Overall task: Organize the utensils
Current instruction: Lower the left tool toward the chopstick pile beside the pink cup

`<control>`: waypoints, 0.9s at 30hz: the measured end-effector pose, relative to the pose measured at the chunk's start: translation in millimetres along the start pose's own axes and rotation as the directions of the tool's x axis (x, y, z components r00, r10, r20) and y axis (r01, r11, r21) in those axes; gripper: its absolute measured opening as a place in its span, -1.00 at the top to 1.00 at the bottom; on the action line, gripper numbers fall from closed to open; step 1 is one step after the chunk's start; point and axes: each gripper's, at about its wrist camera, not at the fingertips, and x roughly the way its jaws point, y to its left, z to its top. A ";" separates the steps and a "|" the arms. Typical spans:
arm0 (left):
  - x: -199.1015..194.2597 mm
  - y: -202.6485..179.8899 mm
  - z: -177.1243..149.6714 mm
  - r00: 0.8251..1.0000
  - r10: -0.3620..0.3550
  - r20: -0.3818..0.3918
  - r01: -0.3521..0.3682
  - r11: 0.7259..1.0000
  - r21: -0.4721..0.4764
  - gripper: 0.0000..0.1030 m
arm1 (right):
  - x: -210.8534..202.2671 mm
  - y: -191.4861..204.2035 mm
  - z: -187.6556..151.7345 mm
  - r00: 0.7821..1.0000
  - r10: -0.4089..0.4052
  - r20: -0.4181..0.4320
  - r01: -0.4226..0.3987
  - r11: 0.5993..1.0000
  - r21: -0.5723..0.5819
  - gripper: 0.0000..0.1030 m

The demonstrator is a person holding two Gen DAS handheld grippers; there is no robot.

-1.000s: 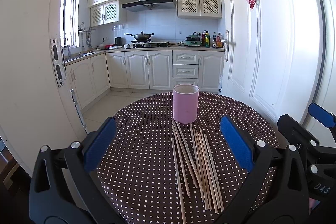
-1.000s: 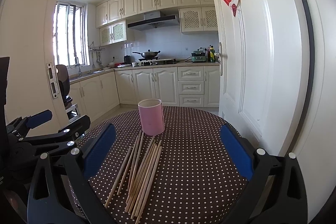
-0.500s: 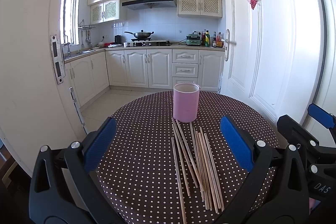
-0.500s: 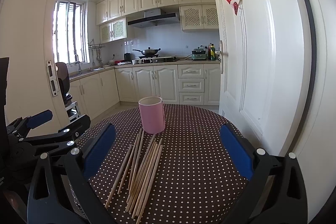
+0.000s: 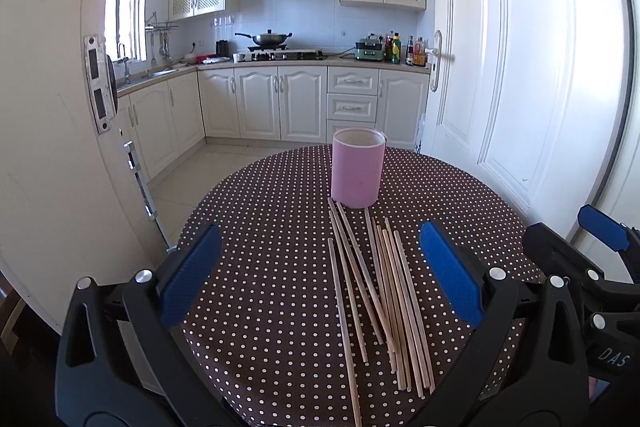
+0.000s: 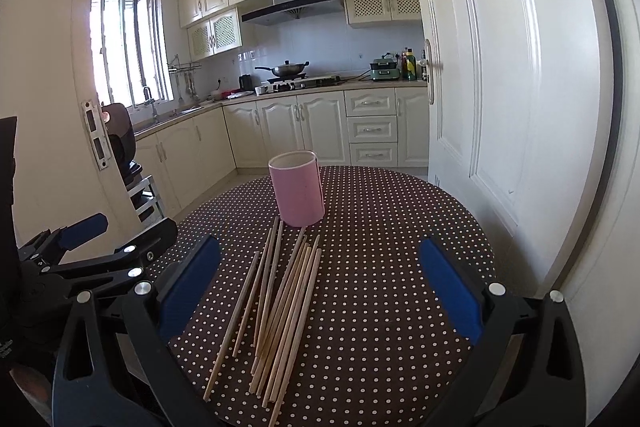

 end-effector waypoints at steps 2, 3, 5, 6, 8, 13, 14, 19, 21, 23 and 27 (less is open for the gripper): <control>4.4 1.2 -0.7 1.000 -0.004 -0.019 0.004 1.000 -0.004 -0.88 | 4.3 -0.2 -1.0 1.000 0.005 -0.020 -0.005 1.000 0.007 -0.86; 7.4 1.9 -0.9 1.000 -0.005 -0.029 0.005 1.000 -0.005 -0.88 | 6.6 -0.4 -0.9 1.000 0.007 -0.027 -0.007 1.000 0.008 -0.86; 13.2 3.4 -1.6 0.999 -0.003 -0.049 0.003 1.000 -0.008 -0.88 | 10.6 0.2 -1.5 0.999 0.006 -0.043 -0.006 1.000 0.008 -0.86; 15.8 3.9 -2.1 0.998 -0.002 -0.058 0.002 1.000 -0.009 -0.88 | 13.5 0.7 -1.8 0.998 0.006 -0.057 -0.005 1.000 0.008 -0.86; 22.7 6.7 -3.9 0.996 -0.006 -0.085 0.004 1.000 -0.017 -0.88 | 18.8 0.7 -3.0 0.997 0.010 -0.080 -0.009 1.000 0.011 -0.86; 38.6 12.8 -7.5 0.989 -0.020 -0.149 0.015 0.999 -0.036 -0.88 | 34.3 0.1 -6.2 0.989 0.010 -0.149 -0.006 1.000 0.024 -0.87; 42.9 14.4 -8.4 0.986 -0.023 -0.166 0.016 0.999 -0.042 -0.88 | 36.2 -0.8 -6.3 0.988 0.007 -0.157 -0.003 1.000 0.026 -0.87; 58.8 18.0 -12.5 0.974 -0.029 -0.223 0.017 0.998 -0.054 -0.88 | 48.4 -3.6 -8.3 0.978 -0.014 -0.210 0.021 0.999 0.034 -0.87; 66.0 19.3 -14.8 0.968 -0.033 -0.250 0.020 0.998 -0.056 -0.88 | 54.2 -6.1 -9.7 0.971 -0.030 -0.239 0.040 0.999 0.038 -0.87; 71.7 20.1 -16.0 0.962 -0.036 -0.270 0.021 0.998 -0.058 -0.88 | 59.9 -8.6 -10.9 0.964 -0.038 -0.263 0.051 0.998 0.043 -0.87; 84.9 22.0 -17.0 0.947 -0.044 -0.318 0.024 0.997 -0.067 -0.88 | 69.4 -15.5 -16.2 0.952 -0.038 -0.305 0.062 0.996 0.070 -0.87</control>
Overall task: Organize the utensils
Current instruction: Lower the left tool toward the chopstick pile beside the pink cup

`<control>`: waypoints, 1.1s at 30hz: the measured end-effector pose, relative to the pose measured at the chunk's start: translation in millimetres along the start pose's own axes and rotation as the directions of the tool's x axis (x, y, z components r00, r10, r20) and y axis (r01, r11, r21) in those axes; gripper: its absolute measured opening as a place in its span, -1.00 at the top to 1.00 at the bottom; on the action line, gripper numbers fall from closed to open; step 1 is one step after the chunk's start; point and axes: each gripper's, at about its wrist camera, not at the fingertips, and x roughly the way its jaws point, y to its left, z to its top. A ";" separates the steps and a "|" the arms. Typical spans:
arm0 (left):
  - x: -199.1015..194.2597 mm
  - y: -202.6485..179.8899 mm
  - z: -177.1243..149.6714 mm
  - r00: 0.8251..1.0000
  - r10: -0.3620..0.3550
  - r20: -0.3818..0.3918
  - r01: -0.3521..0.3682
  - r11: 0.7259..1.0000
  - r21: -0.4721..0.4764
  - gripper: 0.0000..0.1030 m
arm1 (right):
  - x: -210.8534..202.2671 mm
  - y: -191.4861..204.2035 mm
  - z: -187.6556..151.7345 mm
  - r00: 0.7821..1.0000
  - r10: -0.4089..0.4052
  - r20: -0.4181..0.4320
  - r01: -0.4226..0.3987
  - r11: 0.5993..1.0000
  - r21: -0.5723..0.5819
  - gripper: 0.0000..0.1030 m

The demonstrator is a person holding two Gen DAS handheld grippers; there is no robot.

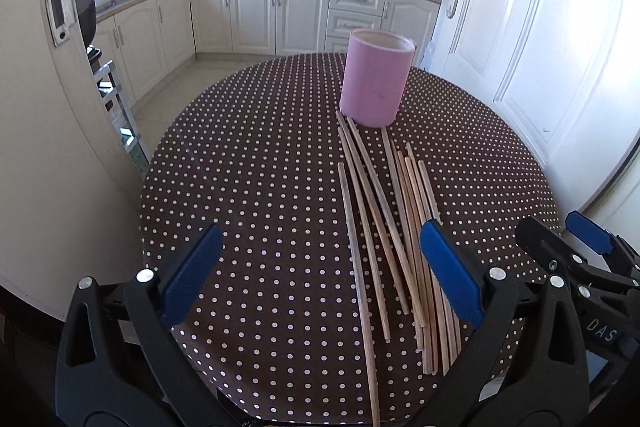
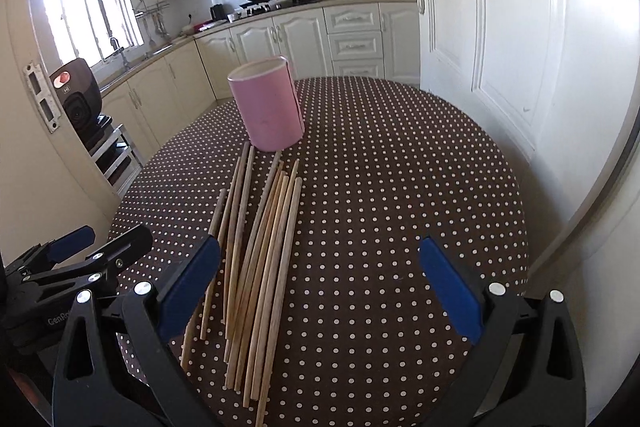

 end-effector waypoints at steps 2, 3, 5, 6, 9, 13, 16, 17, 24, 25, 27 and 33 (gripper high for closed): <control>7.3 1.3 2.1 1.000 0.007 -0.018 -0.007 1.000 -0.004 -0.88 | 5.6 -1.5 0.4 1.000 -0.008 -0.014 0.008 1.000 -0.001 -0.87; 10.7 1.7 2.5 1.000 0.007 -0.029 -0.007 1.000 -0.006 -0.88 | 8.1 -1.8 0.5 1.000 -0.014 -0.021 0.014 1.000 -0.004 -0.87; 16.5 2.0 1.7 0.999 0.000 -0.052 -0.001 1.000 -0.010 -0.88 | 13.6 -2.8 -0.4 0.999 -0.026 -0.038 0.025 1.000 -0.008 -0.87; 20.0 2.0 1.5 0.998 -0.001 -0.064 0.001 1.000 -0.013 -0.88 | 16.9 -3.8 -0.4 0.998 -0.030 -0.048 0.030 1.000 -0.007 -0.87; 28.2 1.9 2.0 0.996 0.004 -0.087 -0.005 1.000 -0.016 -0.87 | 26.1 -7.0 1.9 0.997 -0.042 -0.069 0.042 0.999 -0.001 -0.87; 42.8 1.2 4.6 0.992 0.004 -0.123 -0.007 1.000 -0.023 -0.85 | 37.1 -10.2 2.5 0.993 -0.061 -0.101 0.061 0.998 0.000 -0.87; 56.8 -0.3 5.5 0.987 0.012 -0.159 -0.016 1.000 -0.026 -0.81 | 44.4 -11.0 2.3 0.989 -0.071 -0.126 0.071 0.997 -0.004 -0.87; 60.6 -0.6 5.9 0.986 0.012 -0.168 -0.017 0.999 -0.028 -0.81 | 47.0 -11.0 2.3 0.988 -0.073 -0.135 0.073 0.997 -0.007 -0.87; 87.8 -0.5 10.5 0.972 0.008 -0.233 -0.020 0.998 -0.052 -0.79 | 57.3 -10.9 3.5 0.982 -0.092 -0.164 0.089 0.996 -0.027 -0.87; 90.3 -1.2 12.2 0.972 0.012 -0.236 -0.024 0.998 -0.049 -0.77 | 58.4 -11.2 3.7 0.981 -0.097 -0.166 0.093 0.995 -0.030 -0.87; 95.6 -2.6 14.7 0.969 0.023 -0.245 -0.035 0.998 -0.045 -0.70 | 61.4 -11.3 4.4 0.980 -0.102 -0.172 0.098 0.995 -0.034 -0.87; 110.5 -6.6 21.4 0.962 0.061 -0.266 -0.068 0.998 -0.016 -0.44 | 69.3 -11.1 6.4 0.977 -0.112 -0.184 0.106 0.993 -0.045 -0.87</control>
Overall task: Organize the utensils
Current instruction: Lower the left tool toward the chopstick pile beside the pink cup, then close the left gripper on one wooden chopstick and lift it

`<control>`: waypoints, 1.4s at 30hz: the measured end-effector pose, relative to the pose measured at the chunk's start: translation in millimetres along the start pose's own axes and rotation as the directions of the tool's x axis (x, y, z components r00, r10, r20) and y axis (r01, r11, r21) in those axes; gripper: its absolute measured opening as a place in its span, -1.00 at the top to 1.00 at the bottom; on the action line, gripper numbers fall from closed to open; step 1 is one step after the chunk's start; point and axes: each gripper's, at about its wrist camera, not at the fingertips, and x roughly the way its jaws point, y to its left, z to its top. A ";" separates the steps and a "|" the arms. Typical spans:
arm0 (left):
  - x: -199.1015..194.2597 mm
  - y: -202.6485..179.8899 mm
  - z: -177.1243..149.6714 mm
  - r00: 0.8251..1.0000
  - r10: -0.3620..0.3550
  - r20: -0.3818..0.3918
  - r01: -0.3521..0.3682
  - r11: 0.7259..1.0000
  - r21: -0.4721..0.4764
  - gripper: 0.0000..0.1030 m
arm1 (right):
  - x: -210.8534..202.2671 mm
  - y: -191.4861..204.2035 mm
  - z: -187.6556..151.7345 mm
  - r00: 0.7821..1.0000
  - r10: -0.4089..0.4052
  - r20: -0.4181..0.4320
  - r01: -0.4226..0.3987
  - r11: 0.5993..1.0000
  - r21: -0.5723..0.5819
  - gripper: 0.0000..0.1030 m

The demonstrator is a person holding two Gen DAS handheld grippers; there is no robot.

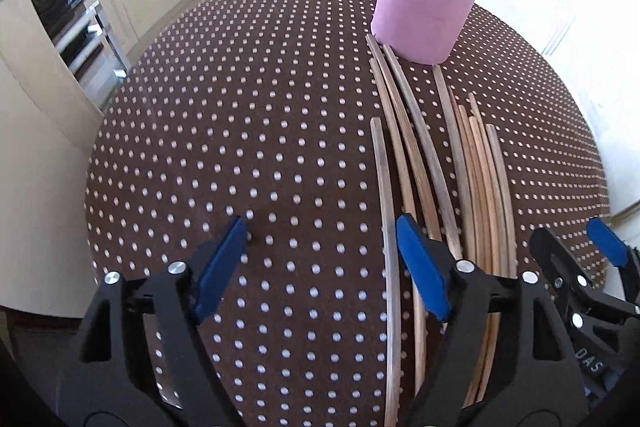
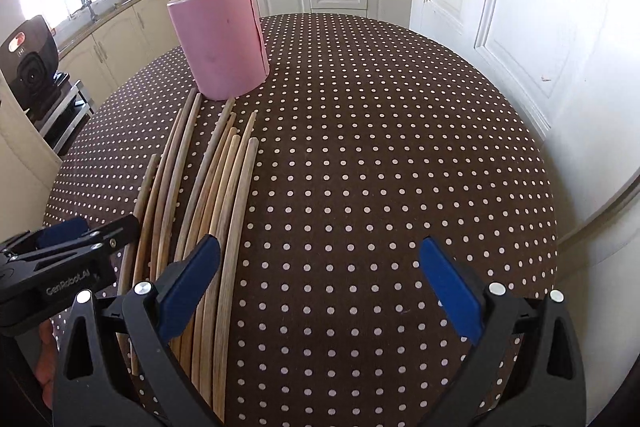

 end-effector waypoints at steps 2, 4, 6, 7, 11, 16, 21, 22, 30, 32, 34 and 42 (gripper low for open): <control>2.6 -1.8 2.3 1.000 0.005 0.004 -0.005 1.000 0.006 -0.38 | 2.7 0.9 1.1 1.000 -0.005 -0.004 0.005 1.000 -0.003 -0.87; 3.6 -5.6 4.1 1.000 0.019 0.014 -0.019 1.000 0.021 -0.18 | 5.1 1.9 2.0 1.000 -0.011 -0.005 0.011 1.000 -0.009 -0.87; 4.2 -9.7 6.6 1.000 0.014 0.022 -0.015 0.999 0.042 -0.05 | 7.7 3.0 3.4 1.000 -0.014 -0.009 0.014 1.000 -0.017 -0.87; 4.7 -11.6 7.7 1.000 0.013 0.024 -0.014 0.999 0.048 0.02 | 8.6 4.5 3.9 1.000 -0.014 -0.010 0.014 1.000 -0.019 -0.87; 2.5 -15.1 5.3 0.999 0.002 0.041 -0.005 0.997 0.072 0.35 | 12.0 7.7 5.2 1.000 -0.004 -0.011 0.004 1.000 -0.031 -0.87; 1.3 -15.3 2.2 0.999 -0.018 0.050 0.013 0.996 0.094 0.53 | 18.8 13.3 6.3 0.999 -0.035 -0.020 0.034 0.998 -0.047 -0.87; 0.5 0.5 4.4 0.997 -0.073 0.022 0.071 0.995 0.071 0.73 | 21.0 18.2 6.7 0.998 -0.070 -0.003 0.070 0.995 -0.069 -0.87; 0.5 3.8 5.1 0.996 -0.084 0.018 0.082 0.994 0.068 0.74 | 21.4 19.4 7.0 0.997 -0.078 0.003 0.078 0.994 -0.076 -0.87; -4.2 17.2 0.7 0.990 -0.140 -0.020 0.142 0.986 0.090 0.79 | 32.4 30.3 10.4 0.991 -0.137 0.011 0.137 0.983 -0.124 -0.86; -3.8 17.3 0.6 0.988 -0.155 -0.023 0.157 0.984 0.089 0.79 | 32.4 32.2 9.9 0.989 -0.144 0.026 0.146 0.979 -0.141 -0.86; -4.6 23.8 1.0 0.985 -0.169 -0.026 0.170 0.983 0.072 0.78 | 31.1 33.8 8.7 0.989 -0.144 0.042 0.149 0.974 -0.169 -0.81; -0.1 30.5 4.3 0.989 -0.145 -0.008 0.145 0.989 0.022 0.77 | 20.1 24.6 3.0 1.000 0.012 -0.015 -0.013 0.993 -0.117 -0.04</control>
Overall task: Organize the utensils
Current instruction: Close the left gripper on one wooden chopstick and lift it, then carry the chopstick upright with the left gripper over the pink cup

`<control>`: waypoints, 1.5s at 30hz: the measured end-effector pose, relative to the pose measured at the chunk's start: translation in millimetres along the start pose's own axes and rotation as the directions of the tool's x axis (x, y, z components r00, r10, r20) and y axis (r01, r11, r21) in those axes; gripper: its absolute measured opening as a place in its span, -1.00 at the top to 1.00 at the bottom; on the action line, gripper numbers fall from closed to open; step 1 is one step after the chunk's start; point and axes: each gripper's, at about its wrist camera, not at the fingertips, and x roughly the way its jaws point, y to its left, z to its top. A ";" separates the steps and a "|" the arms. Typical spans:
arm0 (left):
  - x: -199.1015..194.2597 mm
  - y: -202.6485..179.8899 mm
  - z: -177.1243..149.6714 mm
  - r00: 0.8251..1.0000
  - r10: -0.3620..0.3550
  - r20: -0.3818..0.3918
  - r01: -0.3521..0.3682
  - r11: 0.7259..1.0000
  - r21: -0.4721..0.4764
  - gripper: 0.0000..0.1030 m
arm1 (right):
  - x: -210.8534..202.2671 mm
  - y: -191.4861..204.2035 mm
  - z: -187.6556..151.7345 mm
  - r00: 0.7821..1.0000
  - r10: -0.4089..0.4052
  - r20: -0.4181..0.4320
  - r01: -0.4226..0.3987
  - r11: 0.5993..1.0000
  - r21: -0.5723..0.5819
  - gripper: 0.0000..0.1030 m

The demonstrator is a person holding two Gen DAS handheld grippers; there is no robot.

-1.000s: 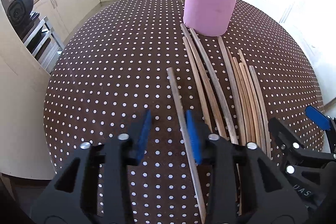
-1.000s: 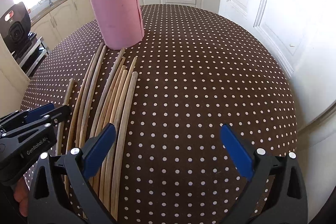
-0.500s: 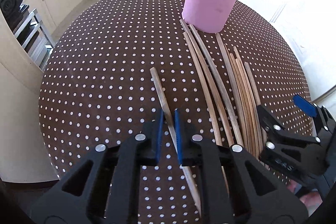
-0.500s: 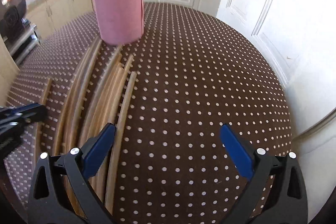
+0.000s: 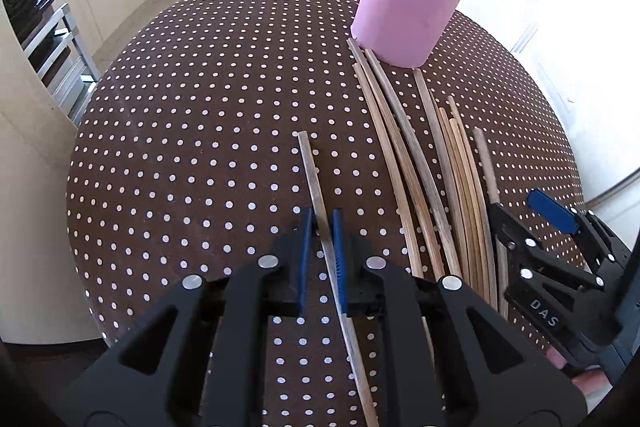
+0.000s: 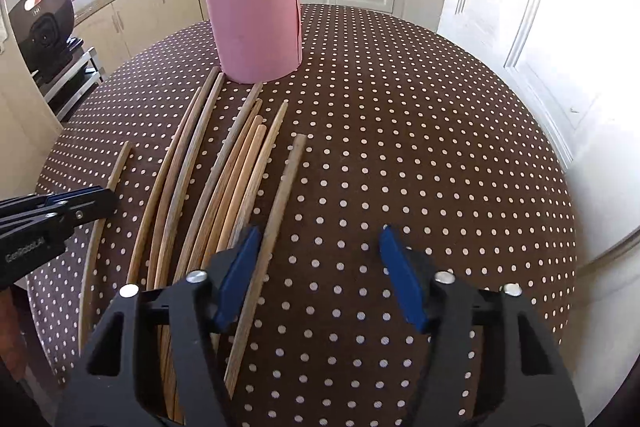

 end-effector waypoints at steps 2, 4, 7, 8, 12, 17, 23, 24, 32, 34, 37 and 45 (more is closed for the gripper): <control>-0.3 -0.6 -1.1 1.000 0.025 0.003 -0.025 1.000 -0.004 0.76 | -2.2 -1.3 -0.9 1.000 0.002 -0.009 -0.002 1.000 -0.003 0.10; -0.8 -4.1 -2.4 0.998 0.054 0.006 -0.054 0.999 -0.006 0.76 | -4.0 -7.4 -2.8 1.000 0.012 -0.021 -0.012 1.000 0.006 0.20; 1.8 -19.5 -4.4 0.994 0.109 0.015 -0.109 0.994 -0.002 0.75 | -6.5 -7.5 -4.7 0.999 0.008 -0.031 -0.008 1.000 0.006 0.35; 2.1 -21.7 -4.1 0.992 0.123 0.016 -0.123 0.992 0.001 0.75 | -6.9 -6.7 -5.5 0.999 0.011 -0.030 -0.010 1.000 0.011 0.39; 4.3 -31.3 -5.3 0.989 0.144 0.029 -0.145 0.989 0.002 0.76 | -6.8 -19.4 -1.5 0.999 0.043 -0.033 -0.042 0.998 0.050 0.79; 4.6 -25.3 -5.8 0.991 0.109 0.083 -0.105 0.993 -0.055 0.86 | -8.8 -29.7 1.4 0.997 0.071 -0.036 -0.067 0.994 0.092 0.91; 2.8 -8.1 -4.0 0.994 0.002 0.110 0.005 0.998 -0.064 0.88 | -12.8 -37.4 2.7 0.996 0.084 -0.021 -0.080 0.987 0.140 0.91; 3.2 -6.0 -3.4 0.994 -0.009 0.109 0.016 0.998 -0.068 0.88 | -14.6 -38.1 3.4 0.996 0.084 -0.015 -0.081 0.986 0.144 0.91; 0.3 6.5 -2.0 0.988 -0.034 0.152 0.046 0.996 -0.077 0.89 | -27.1 -41.5 7.6 0.995 0.095 0.028 -0.098 0.984 0.149 0.91; -2.7 7.3 -2.1 0.985 -0.033 0.167 0.045 0.996 -0.074 0.89 | -29.5 -42.6 8.4 0.994 0.100 0.038 -0.104 0.982 0.155 0.91; -9.1 7.6 -1.7 0.981 -0.041 0.189 0.056 0.996 -0.075 0.89 | -32.9 -43.7 10.2 0.993 0.103 0.055 -0.111 0.979 0.168 0.91; -31.6 3.3 6.3 0.962 -0.066 0.265 0.082 0.995 -0.048 0.89 | -44.2 -49.4 16.4 0.987 0.110 0.120 -0.132 0.971 0.201 0.91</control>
